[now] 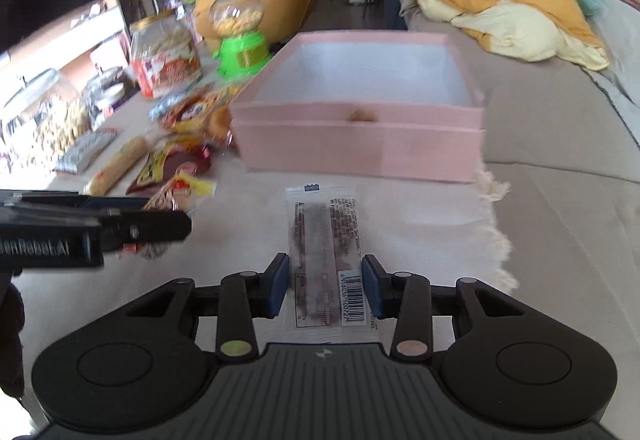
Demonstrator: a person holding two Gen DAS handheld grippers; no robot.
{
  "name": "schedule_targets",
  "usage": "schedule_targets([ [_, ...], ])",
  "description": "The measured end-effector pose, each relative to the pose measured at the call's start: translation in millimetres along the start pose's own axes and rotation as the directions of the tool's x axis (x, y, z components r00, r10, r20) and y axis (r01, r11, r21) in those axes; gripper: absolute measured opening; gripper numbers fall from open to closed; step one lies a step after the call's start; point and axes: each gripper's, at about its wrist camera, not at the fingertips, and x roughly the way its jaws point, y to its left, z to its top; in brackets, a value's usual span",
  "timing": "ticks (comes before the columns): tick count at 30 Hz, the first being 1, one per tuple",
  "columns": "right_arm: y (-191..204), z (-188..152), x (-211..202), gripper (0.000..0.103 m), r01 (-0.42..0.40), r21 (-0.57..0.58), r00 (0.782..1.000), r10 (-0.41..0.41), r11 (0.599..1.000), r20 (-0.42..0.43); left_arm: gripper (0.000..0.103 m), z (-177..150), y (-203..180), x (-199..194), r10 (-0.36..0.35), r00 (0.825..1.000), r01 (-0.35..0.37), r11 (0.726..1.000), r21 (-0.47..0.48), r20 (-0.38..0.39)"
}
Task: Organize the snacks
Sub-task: 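Carry both packets into the pink box and open both grippers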
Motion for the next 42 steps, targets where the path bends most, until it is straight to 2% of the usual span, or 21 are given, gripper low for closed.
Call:
schedule_targets([
  [3, -2, 2, -7, 0.039, -0.009, 0.008, 1.0, 0.009, 1.0, 0.016, 0.06, 44, -13, 6, -0.006, 0.995, 0.002, 0.999, 0.033, 0.104],
  [6, -1, 4, -10, 0.039, -0.025, 0.01, 1.0, 0.025, 1.0, 0.018, 0.061, 83, -16, 27, -0.042, 0.977, 0.041, 0.999, 0.008, 0.209],
  [7, 1, 5, -10, 0.039, -0.024, 0.009, 1.0, 0.024, 1.0, 0.019, 0.062, 92, -17, 42, -0.038, 0.977, 0.034, 0.999, 0.02, 0.21],
  [9, 1, 7, -11, 0.039, -0.019, 0.004, 1.0, 0.019, 1.0, 0.021, 0.058, 99, -18, 78, 0.01, 0.995, -0.015, 0.999, 0.048, 0.102],
  [10, 1, 10, -10, 0.039, -0.015, 0.002, 1.0, 0.015, 1.0, 0.02, 0.055, 98, -15, 91, 0.033, 0.997, -0.036, 0.999, 0.038, 0.07],
  [15, 0, 13, -14, 0.039, 0.004, -0.01, 1.0, -0.003, 1.0, 0.02, 0.056, 78, 3, 92, -0.025, 0.996, 0.028, 0.999, -0.03, 0.089],
  [19, -1, 17, -17, 0.039, -0.003, -0.001, 1.0, 0.003, 1.0, 0.014, 0.056, 63, 24, 72, 0.013, 0.998, -0.012, 1.0, -0.012, 0.066],
  [21, -3, 19, -19, 0.039, -0.014, 0.01, 1.0, 0.014, 1.0, 0.01, 0.055, 49, 40, 56, 0.051, 0.996, -0.048, 0.998, -0.046, 0.067],
  [24, -5, 31, -23, 0.039, -0.018, 0.009, 1.0, 0.018, 1.0, 0.013, 0.055, 30, 63, 32, 0.063, 0.994, -0.054, 0.992, -0.111, 0.085],
  [27, -3, 57, -29, 0.039, -0.006, -0.008, 0.999, 0.006, 1.0, 0.052, 0.055, 8, 82, 13, 0.083, 0.992, -0.07, 0.989, -0.133, 0.098],
  [31, 5, 109, -18, 0.039, 0.008, -0.037, 0.994, -0.004, 0.999, 0.112, 0.055, -16, 95, 5, 0.12, 0.99, -0.111, 0.987, -0.113, 0.075],
  [34, 5, 150, 11, 0.053, 0.015, 0.011, 0.996, -0.016, 1.0, 0.092, 0.055, -28, 104, -5, 0.138, 0.988, -0.131, 0.986, -0.108, 0.069],
  [36, 5, 166, 30, 0.056, 0.009, 0.032, 0.998, -0.01, 0.999, 0.054, 0.055, -35, 111, -15, 0.159, 0.984, -0.149, 0.982, -0.118, 0.084],
  [39, 14, 164, 40, 0.056, 0.027, 0.016, 0.999, -0.027, 1.0, 0.033, 0.055, -42, 123, -32, 0.202, 0.972, -0.179, 0.968, -0.173, 0.122],
  [42, 33, 140, 39, 0.056, -0.024, 0.001, 1.0, 0.024, 1.0, 0.002, 0.055, -46, 140, -38, 0.259, 0.955, -0.219, 0.944, -0.248, 0.145],
])
